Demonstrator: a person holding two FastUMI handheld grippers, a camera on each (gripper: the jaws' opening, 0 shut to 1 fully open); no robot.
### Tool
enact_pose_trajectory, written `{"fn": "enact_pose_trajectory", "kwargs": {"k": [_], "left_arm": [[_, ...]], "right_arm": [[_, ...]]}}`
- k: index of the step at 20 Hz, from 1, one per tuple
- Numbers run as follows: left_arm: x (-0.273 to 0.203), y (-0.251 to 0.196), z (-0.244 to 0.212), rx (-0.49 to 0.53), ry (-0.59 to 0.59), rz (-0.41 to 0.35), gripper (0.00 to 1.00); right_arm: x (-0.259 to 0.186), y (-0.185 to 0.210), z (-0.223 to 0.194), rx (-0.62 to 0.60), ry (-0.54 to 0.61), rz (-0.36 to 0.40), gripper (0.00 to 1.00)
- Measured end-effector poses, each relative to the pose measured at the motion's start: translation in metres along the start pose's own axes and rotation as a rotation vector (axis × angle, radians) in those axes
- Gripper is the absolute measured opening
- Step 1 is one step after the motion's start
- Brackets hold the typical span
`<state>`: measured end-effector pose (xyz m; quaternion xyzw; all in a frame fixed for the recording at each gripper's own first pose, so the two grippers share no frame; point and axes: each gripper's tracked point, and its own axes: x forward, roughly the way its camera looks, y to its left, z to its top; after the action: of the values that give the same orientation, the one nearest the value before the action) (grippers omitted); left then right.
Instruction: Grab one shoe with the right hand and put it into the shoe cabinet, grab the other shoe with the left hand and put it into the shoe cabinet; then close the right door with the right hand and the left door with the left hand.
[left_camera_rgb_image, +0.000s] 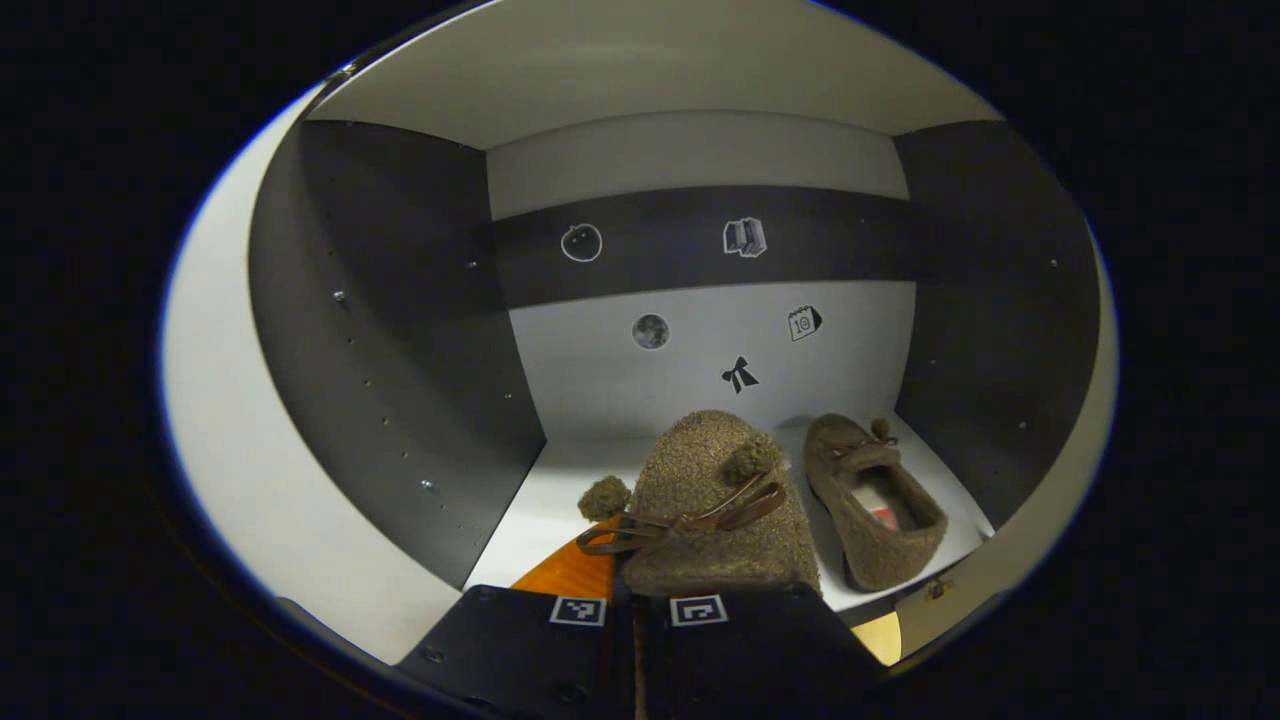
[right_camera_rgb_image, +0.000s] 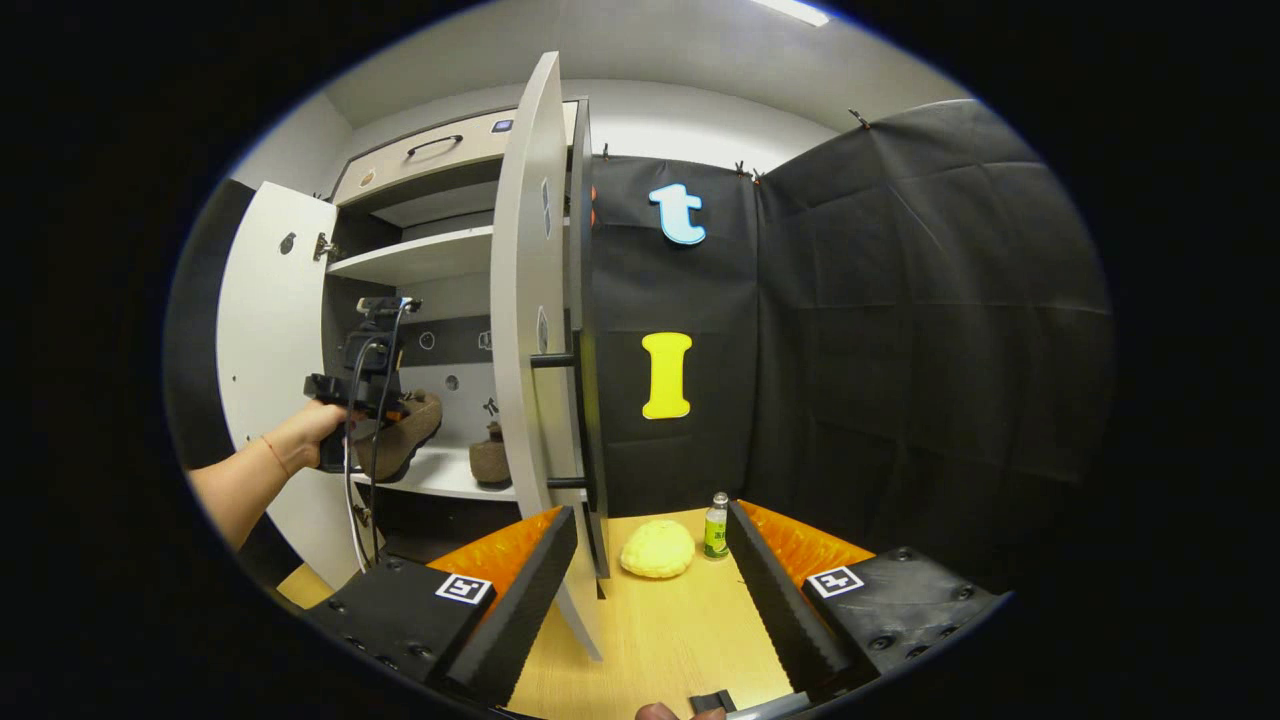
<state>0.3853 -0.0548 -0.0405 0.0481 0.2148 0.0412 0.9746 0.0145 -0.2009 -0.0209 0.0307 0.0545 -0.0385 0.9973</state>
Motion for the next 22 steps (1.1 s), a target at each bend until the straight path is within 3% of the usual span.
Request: {"fn": "enact_pose_trajectory", "kwargs": {"k": [5,11,16,22], "left_arm": [[0.065,-0.001,-0.004,0.071,0.075,0.052,0.09],[0.105,-0.011,-0.016,0.159,0.131,0.069,0.09],[0.112,-0.015,-0.023,0.217,0.175,0.069,0.1],[0.095,-0.008,-0.022,0.214,0.167,0.086,0.25]], "right_arm": [[0.012,-0.017,0.002,-0.008,0.004,-0.034,0.99],[0.021,-0.032,-0.005,-0.013,0.029,-0.059,0.99],[0.023,-0.039,-0.006,-0.003,0.029,-0.069,0.98],[0.031,-0.035,-0.004,0.029,0.041,-0.043,0.98]]}}
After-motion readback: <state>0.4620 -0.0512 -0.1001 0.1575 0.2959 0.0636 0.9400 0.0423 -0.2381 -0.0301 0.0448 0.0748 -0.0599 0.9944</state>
